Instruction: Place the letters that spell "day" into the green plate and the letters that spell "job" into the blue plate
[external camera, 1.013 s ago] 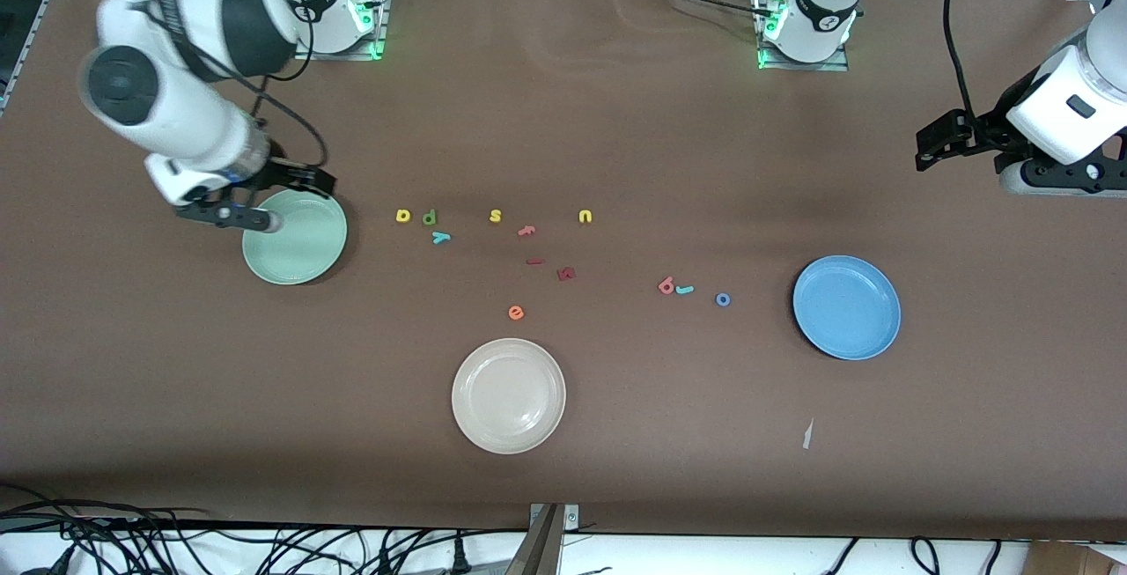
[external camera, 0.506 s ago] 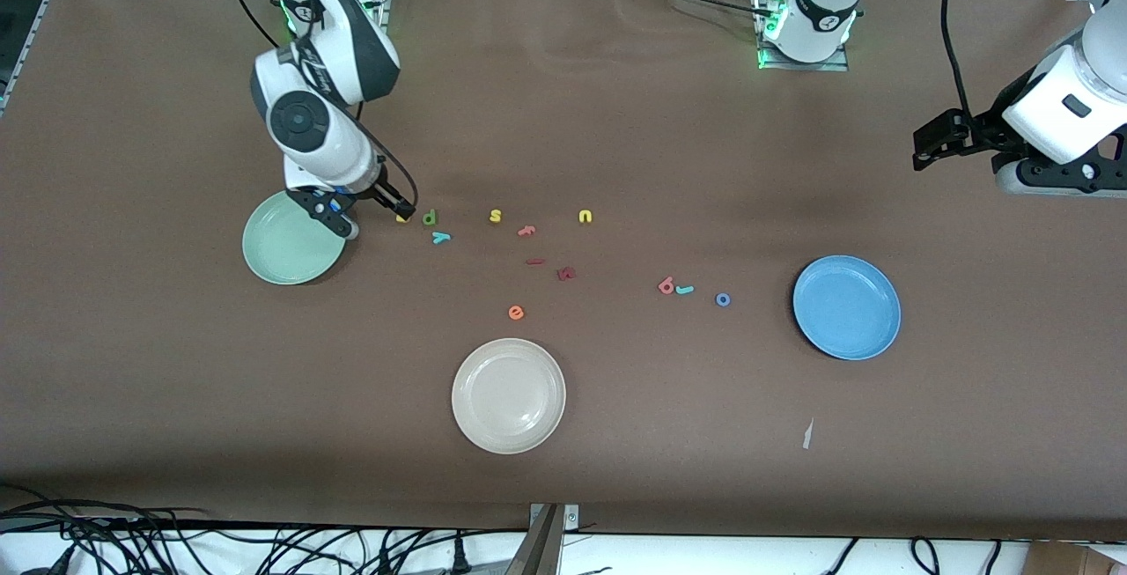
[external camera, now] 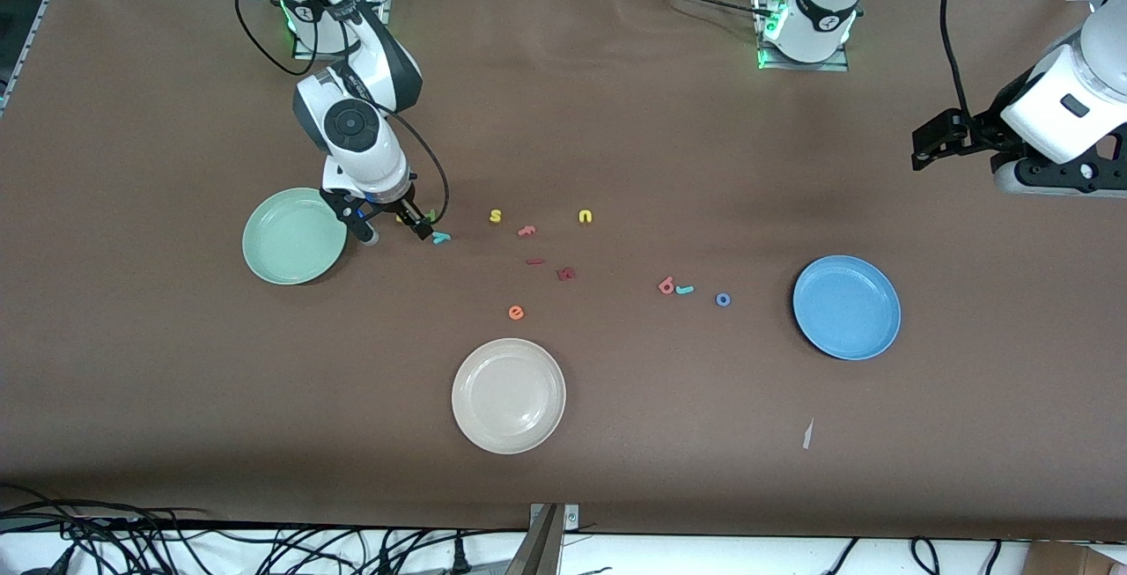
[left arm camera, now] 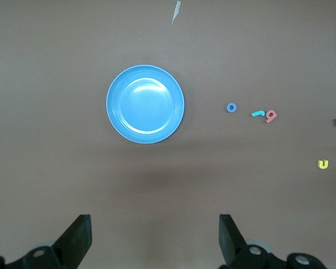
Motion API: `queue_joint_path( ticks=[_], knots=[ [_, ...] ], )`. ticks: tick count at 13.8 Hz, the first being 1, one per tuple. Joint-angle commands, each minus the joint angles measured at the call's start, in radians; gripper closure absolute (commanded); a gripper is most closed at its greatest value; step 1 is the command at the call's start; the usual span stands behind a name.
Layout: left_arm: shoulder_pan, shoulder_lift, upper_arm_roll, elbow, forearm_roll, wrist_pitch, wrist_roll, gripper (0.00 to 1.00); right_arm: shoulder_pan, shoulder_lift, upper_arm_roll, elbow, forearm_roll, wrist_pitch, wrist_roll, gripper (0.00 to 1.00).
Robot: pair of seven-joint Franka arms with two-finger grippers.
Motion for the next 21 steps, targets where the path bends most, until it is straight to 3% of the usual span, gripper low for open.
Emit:
queue_joint_path(
  ticks=[1, 4, 10, 13, 16, 19, 21],
  knots=[
    [-0.007, 0.01, 0.004, 0.028, -0.015, -0.02, -0.002, 0.0, -0.002, 0.007, -0.004, -0.025, -0.024, 0.037, 0.04, 0.01],
    [-0.007, 0.01, 0.004, 0.03, -0.018, -0.02, 0.007, 0.0, -0.004, 0.02, -0.006, -0.025, -0.027, 0.037, 0.037, 0.03],
    [-0.004, 0.016, -0.014, 0.047, -0.038, -0.012, 0.012, 0.0, -0.006, 0.05, -0.021, -0.027, -0.033, 0.04, 0.032, 0.28],
    [-0.013, 0.011, -0.031, 0.047, -0.035, -0.007, 0.012, 0.0, -0.004, 0.069, -0.03, -0.019, -0.033, 0.04, 0.038, 0.53],
    [-0.079, 0.05, -0.047, 0.033, -0.041, 0.061, 0.008, 0.0, -0.006, 0.063, -0.032, -0.018, -0.033, 0.034, 0.021, 0.66],
    [-0.086, 0.096, -0.099, -0.011, -0.04, 0.195, -0.001, 0.0, -0.006, 0.032, -0.032, -0.015, -0.033, 0.022, -0.02, 0.68],
    [-0.084, 0.099, -0.1, -0.097, -0.041, 0.285, 0.002, 0.0, -0.007, -0.012, -0.038, 0.013, -0.033, -0.068, -0.063, 0.68]
  ],
)
